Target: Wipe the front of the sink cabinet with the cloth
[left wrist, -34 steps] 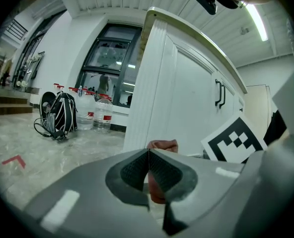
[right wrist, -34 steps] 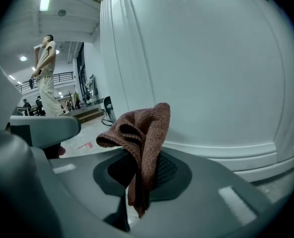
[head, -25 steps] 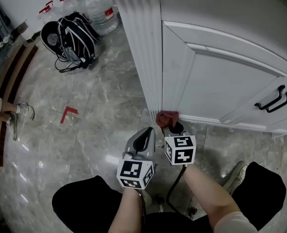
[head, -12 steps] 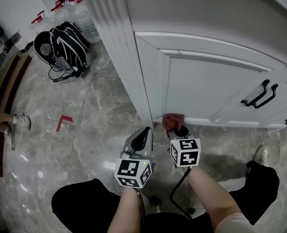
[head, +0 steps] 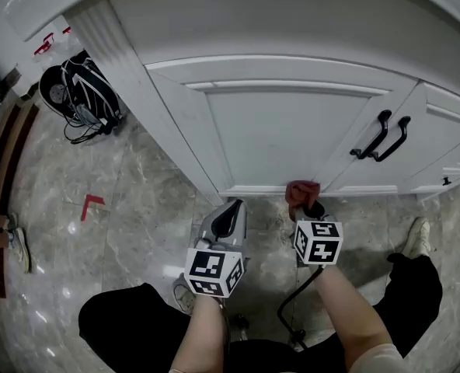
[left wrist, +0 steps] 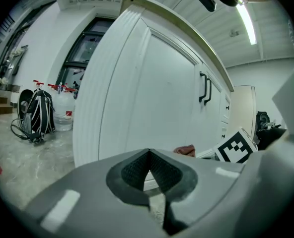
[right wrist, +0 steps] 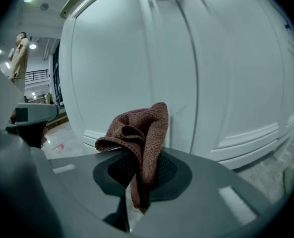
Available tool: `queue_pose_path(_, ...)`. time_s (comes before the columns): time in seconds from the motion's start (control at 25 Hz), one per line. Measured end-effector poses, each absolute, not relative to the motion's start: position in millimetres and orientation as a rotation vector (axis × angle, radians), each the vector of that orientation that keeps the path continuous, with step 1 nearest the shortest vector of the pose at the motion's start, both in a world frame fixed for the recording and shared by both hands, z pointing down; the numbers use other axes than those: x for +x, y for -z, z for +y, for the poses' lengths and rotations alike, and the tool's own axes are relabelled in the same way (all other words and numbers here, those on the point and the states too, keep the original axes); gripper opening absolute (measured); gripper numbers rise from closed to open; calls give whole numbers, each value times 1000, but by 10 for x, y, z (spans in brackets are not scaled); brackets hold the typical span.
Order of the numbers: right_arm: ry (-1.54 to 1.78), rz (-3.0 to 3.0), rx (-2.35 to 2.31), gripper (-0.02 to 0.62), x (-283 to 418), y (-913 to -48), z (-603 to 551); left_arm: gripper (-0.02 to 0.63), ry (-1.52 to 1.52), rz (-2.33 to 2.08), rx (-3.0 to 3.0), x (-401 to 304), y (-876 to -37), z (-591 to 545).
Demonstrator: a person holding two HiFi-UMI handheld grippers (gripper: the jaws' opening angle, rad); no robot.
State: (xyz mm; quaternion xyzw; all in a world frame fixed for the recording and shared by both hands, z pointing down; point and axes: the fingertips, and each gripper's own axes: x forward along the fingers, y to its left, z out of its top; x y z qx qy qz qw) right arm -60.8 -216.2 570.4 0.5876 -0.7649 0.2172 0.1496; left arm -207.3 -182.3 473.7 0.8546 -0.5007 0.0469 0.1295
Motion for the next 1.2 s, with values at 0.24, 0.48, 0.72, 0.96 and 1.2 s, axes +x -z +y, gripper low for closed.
queue_pose_path(0.24,-694,-2148,1779,83,-137,-5656,-2086,0,-157,-1402,2527,-1704,-4712,-1795)
queue_pose_path(0.48,-622,-2202,1789,81,25,-5368,-2009,0,-111,-1418,2560,-1427,-4477,-1782)
queue_pose_path(0.72,-270,-2371,1759,81,144,-4363,-1859,0,53,-1433,2650,-903,-3814,-1753)
queue_pose_path(0.96,-144,-2537,1761,81,390,-3315,-1693,0,225,-1464,2715,-400,-3127,-1592)
queue_pose_path(1.2,-42,-2691,1696,80,528,-2432,-1787,0,232,-1551,2729,-130,-2850,-1511)
